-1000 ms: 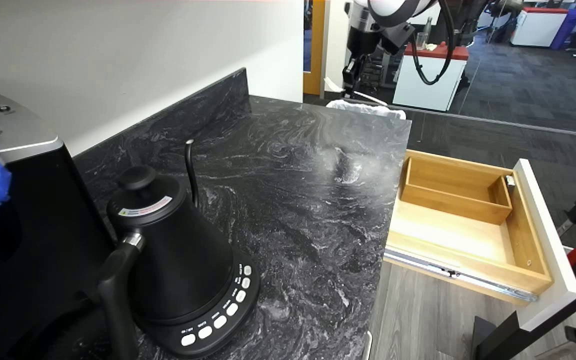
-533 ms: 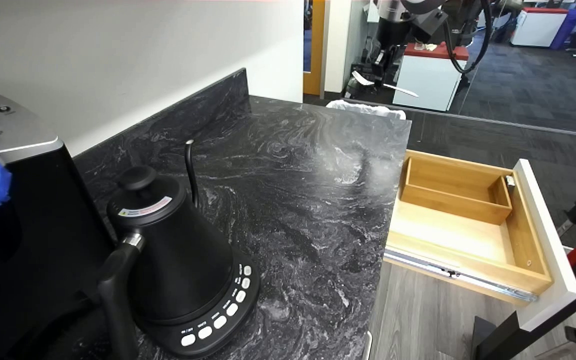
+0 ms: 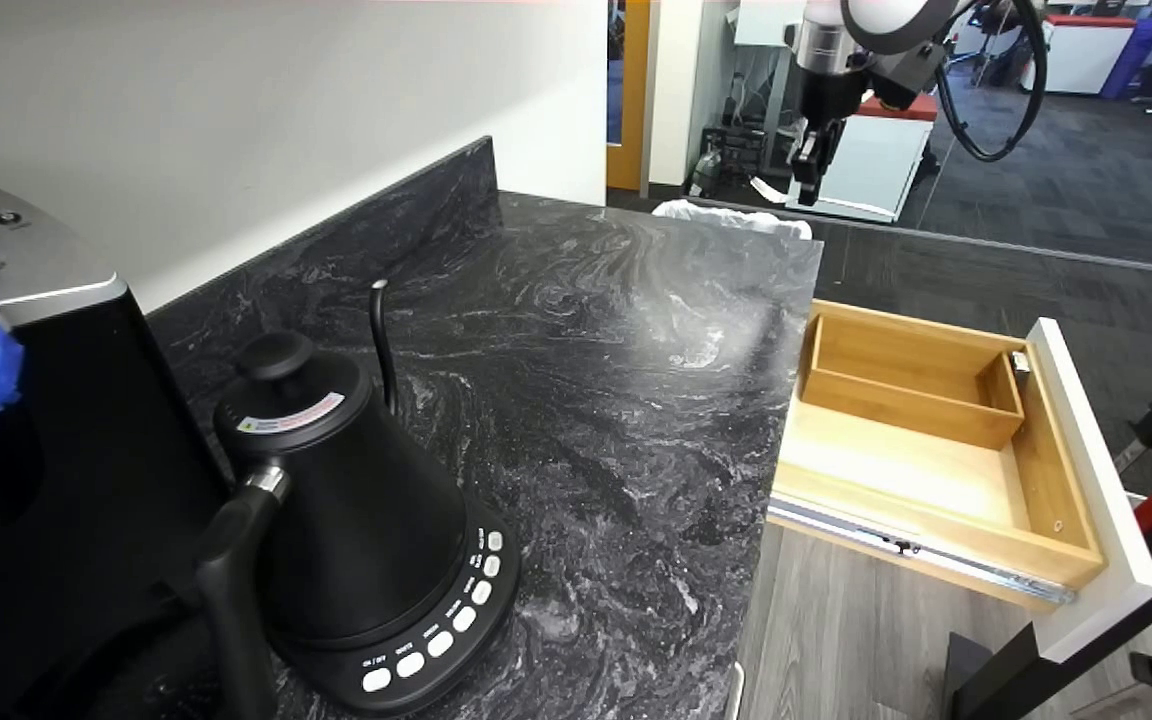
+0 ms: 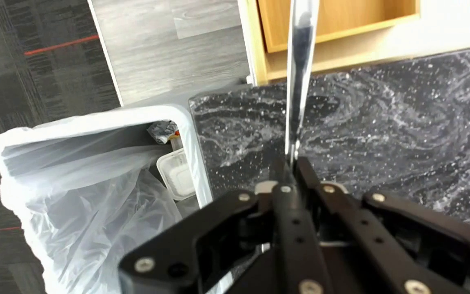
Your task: Pick up the fork and put it in the box inside the open drawer
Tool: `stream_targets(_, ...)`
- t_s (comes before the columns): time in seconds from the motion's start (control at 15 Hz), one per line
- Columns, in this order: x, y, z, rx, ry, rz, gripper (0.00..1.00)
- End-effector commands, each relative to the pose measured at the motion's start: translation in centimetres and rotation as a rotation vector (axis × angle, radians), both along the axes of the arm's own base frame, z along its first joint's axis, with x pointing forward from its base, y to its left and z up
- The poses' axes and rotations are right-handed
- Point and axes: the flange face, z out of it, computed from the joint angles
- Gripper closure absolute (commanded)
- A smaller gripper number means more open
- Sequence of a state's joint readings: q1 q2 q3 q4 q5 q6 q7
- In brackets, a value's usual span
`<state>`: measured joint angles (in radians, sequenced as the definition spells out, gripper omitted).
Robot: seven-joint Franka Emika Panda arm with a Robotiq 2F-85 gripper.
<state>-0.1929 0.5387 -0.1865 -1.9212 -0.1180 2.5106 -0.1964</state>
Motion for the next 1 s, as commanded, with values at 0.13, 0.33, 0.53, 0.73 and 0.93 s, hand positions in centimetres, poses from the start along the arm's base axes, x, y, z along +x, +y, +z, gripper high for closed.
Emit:
stream_targets(0.13,-4.1,0.8,0.4,0.033,0.092,-0.014,0.95)
stream_targets(0.33,-5.9,0.4,0.6,0.051,0.136,-0.028,0.95)
stream_targets(0.53,-7.9,-0.4,0.9,0.075,0.215,-0.047,0.95)
stream_targets(0.73,-9.4,-1.1,1.0,0.108,0.285,-0.03,0.95)
stream_targets(0.93,-10.1,-1.8,0.3,0.138,0.317,0.014,0.95)
